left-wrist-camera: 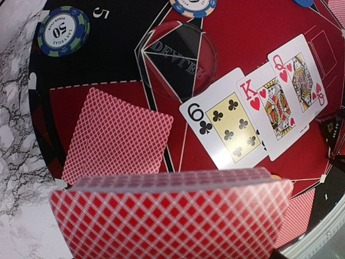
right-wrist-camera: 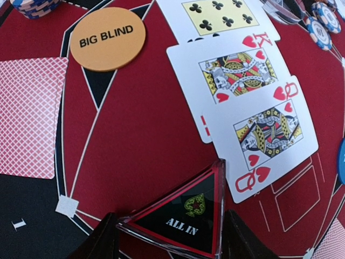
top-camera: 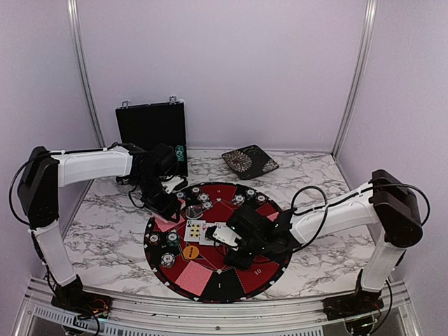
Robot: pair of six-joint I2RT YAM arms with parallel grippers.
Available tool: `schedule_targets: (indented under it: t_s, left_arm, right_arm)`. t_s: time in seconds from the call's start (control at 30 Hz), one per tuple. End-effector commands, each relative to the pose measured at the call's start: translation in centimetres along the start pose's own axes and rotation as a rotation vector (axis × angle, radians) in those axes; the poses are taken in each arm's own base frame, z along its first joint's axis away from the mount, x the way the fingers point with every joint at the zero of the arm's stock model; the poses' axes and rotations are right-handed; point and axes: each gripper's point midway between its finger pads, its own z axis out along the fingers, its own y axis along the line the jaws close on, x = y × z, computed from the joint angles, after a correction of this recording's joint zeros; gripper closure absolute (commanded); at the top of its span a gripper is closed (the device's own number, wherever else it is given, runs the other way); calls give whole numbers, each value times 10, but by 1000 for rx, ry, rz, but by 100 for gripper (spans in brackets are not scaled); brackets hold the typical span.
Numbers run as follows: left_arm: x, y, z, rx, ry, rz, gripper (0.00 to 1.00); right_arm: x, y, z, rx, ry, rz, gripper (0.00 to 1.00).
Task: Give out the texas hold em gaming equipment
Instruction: Pick up the all-in button from position 10, then place the all-in button in the small blind area.
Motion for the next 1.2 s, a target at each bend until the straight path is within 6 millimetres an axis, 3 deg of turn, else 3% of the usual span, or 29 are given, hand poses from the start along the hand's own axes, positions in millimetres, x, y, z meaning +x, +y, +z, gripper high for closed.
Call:
schedule_targets:
  t_s: [0.0, 0.27, 0.57, 0.67, 0.97, 1.17]
  left_arm:
    - [-4, -2, -12, 18, -41, -4, 66]
    - [-4, -2, -11, 20, -41, -4, 66]
    - [-5, -2, -10, 21, -42, -2, 66]
    - [-6, -2, -10, 22, -44, -2, 66]
    - [-6, -1, -10, 23, -44, -5, 66]
    - [-7, -1, -10, 26, -44, -8, 65]
  right_arm:
    - [-11, -1, -19, -2, -36, 19, 66]
    - [-21, -11, -43, -9, -83, 52, 66]
    - [-60, -78, -60, 94, -154, 161, 66]
    - [-73, -95, -54, 115, -159, 189, 66]
    - [-85, -142, -21, 162, -112, 284, 66]
    - [-98, -149, 3, 145, -94, 295, 66]
